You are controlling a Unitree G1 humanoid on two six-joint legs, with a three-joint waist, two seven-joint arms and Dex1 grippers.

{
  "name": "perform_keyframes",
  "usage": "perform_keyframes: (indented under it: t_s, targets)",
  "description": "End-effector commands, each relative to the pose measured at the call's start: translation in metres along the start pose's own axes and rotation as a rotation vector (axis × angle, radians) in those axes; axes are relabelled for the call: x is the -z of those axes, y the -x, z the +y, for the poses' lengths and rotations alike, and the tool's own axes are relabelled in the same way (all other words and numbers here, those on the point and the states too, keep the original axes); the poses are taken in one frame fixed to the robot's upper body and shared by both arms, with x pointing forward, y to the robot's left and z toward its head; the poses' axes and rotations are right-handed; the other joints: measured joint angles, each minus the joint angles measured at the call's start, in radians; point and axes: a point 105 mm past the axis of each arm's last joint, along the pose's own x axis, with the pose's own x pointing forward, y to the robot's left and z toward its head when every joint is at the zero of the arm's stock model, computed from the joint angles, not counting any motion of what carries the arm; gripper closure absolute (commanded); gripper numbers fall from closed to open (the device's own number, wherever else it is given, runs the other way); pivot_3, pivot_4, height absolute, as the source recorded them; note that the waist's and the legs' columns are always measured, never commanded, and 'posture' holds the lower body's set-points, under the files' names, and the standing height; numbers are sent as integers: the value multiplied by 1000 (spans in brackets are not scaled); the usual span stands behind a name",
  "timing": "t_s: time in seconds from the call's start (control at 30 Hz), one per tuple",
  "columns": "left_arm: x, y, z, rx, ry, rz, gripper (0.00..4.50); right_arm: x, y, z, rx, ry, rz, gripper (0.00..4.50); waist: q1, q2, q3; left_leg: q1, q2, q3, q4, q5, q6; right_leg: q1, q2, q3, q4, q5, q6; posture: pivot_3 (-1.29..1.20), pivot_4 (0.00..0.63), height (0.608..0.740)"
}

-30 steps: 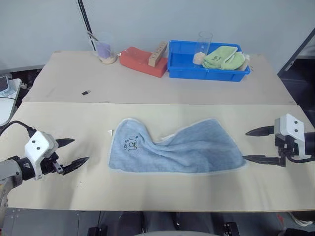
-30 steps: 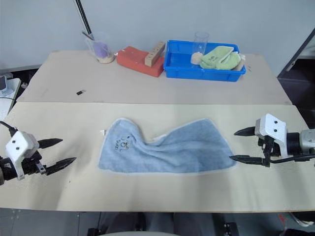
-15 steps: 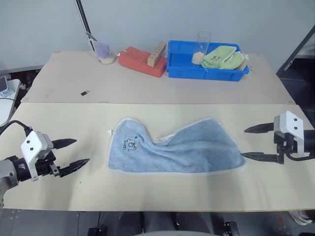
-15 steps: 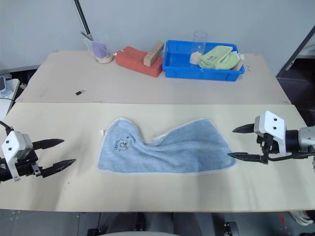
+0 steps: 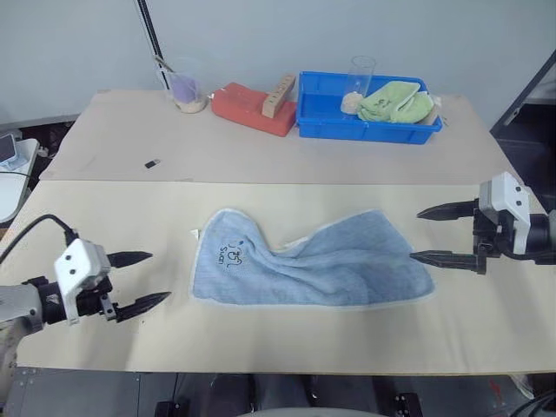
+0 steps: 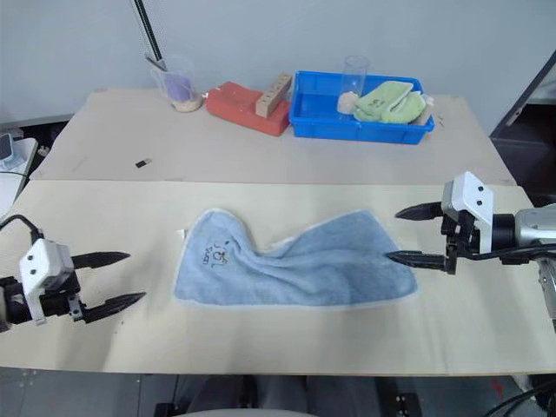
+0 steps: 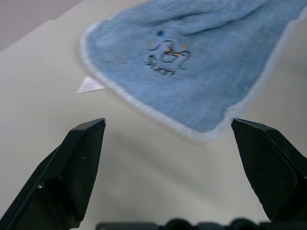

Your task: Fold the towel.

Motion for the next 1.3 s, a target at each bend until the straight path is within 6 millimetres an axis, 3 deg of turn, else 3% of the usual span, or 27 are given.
perform_keyframes:
  t_s: [0.03, 0.2, 0.37, 0.67, 0.77, 1.03, 1.17, 1.3]
  targets:
    - [-11, -28, -19, 111, -146, -13, 0, -37, -2, 26, -106, 83, -37, 34, 2, 1, 0, 0, 0, 0, 0, 0, 0, 0, 0, 0, 0, 0, 0, 0, 150, 717]
    - [2, -55, -26, 175, -274, 25, 0, -53, -7, 52, -198, 74, -35, 34, 2, 1, 0, 0, 0, -1, 0, 0, 0, 1, 0, 0, 0, 1, 0, 0, 150, 717]
    - [7, -66, -25, 212, -324, 51, 0, -56, -5, 66, -258, 41, -5, 34, -2, 0, 0, 0, 0, -2, 0, 0, 1, 1, 0, 0, -1, 1, 1, 0, 150, 717]
    - [18, -57, -19, 260, -316, 154, 0, -54, -4, 68, -265, 24, 14, 34, -3, 0, 0, 0, 1, -2, 0, 0, 1, 0, 0, 0, 0, 1, 1, 0, 150, 717]
    - [22, -56, -22, 278, -319, 181, 907, -54, -3, 66, -259, 27, 17, 0, -3, 0, 0, 0, 1, -2, 0, 0, 1, 0, 0, 0, 0, 1, 1, 0, 150, 717]
    - [29, -63, -30, 287, -289, 198, 4461, -52, -3, 66, -272, 49, 36, 0, 4, 0, 0, 0, 1, -2, 1, 0, 2, 1, 0, 0, 0, 1, 1, 0, 150, 717]
    - [25, -65, -35, 292, -256, 177, 4461, -39, -2, 61, -247, 104, 91, 0, 5, 0, 0, 0, 1, -2, 2, 1, 2, 1, 0, 0, 0, 2, 1, 0, 150, 717]
    - [14, -65, -36, 276, -193, 130, 4461, 0, -1, 46, -191, 212, 237, 0, 8, 0, 0, 0, 0, -1, 2, 1, 2, 2, -1, 0, 0, 1, 1, 0, 150, 717]
